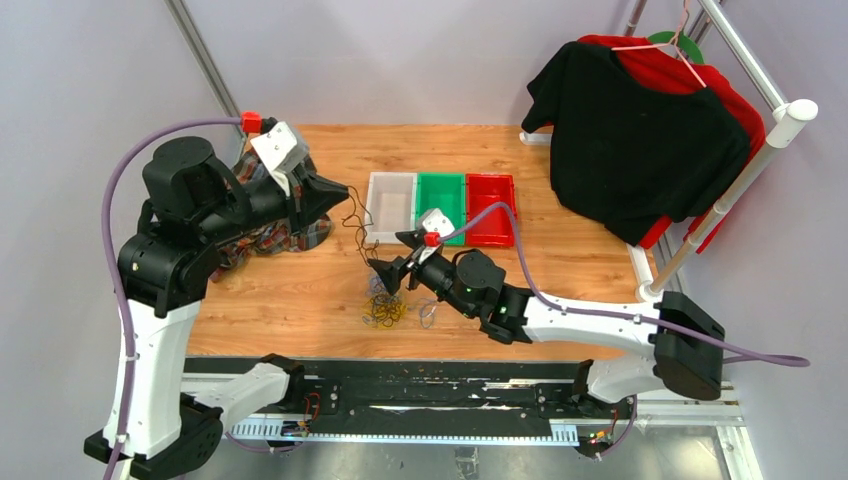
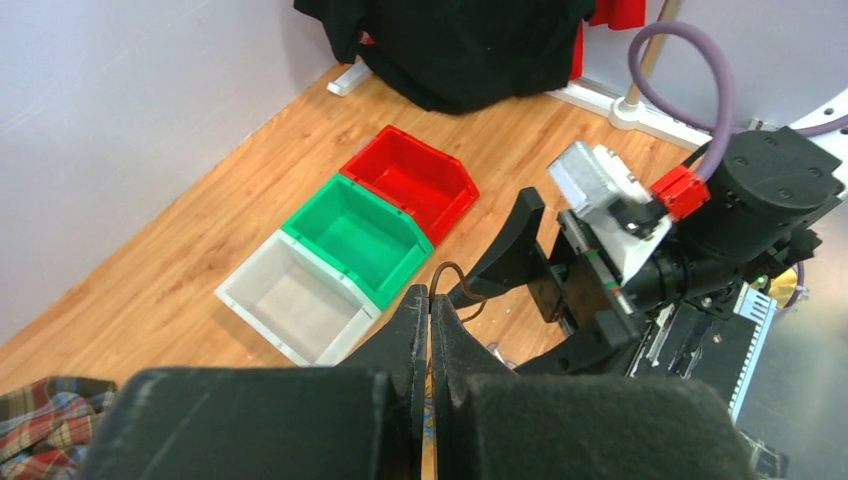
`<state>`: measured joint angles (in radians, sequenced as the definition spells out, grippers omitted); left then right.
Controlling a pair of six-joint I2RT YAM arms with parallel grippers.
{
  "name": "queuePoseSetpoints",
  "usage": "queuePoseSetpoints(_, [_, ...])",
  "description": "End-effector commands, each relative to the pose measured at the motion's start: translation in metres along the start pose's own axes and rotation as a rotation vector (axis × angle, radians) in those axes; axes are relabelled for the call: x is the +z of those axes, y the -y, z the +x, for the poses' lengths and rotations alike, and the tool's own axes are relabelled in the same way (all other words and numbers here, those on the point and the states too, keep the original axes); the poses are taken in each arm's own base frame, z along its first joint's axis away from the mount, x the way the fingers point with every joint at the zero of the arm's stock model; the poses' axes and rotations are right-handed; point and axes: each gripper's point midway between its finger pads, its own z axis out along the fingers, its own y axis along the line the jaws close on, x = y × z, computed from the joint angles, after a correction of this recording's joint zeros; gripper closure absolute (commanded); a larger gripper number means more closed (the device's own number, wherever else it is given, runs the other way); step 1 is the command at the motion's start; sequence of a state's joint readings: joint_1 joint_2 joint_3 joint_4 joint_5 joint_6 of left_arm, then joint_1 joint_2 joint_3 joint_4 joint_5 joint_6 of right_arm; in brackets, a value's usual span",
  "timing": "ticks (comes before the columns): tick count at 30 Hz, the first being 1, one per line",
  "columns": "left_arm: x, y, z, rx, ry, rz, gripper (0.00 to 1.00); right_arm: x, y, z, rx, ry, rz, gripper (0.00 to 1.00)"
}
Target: Untangle the cables
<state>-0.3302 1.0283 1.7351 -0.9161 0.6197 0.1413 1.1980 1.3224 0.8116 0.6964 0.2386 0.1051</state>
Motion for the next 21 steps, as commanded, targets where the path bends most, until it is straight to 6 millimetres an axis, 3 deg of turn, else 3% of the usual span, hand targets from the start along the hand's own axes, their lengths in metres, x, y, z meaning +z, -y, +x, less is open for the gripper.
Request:
queuePoseSetpoints(1, [-0.008,0.008,-0.007,0.022,0.037,0.007,1.0,0.019,0.006,-0.023,-0.03,0.085,0.08,0.26])
queuePoseSetpoints(5, [-0.012,0.014,-0.008,0.004,0.046,0.025,1.0,0.035,0.026,-0.022,-0.053,0.113,0.215,0.27])
queuePoseSetpoints(10, [-0.017,0.022,-0.012,-0.006,0.063,0.043,1.0,0.052,0.032,-0.012,-0.045,0.125,0.276,0.27])
queuePoseSetpoints(15, [-0.023,0.026,-0.024,0.0,0.091,0.048,1.0,0.057,0.027,0.032,0.003,0.063,0.255,0.29])
queuePoseSetpoints(21, [-0.033,0.026,-0.05,0.045,0.147,0.023,1.0,0.046,0.036,0.11,0.049,-0.068,0.293,0.35])
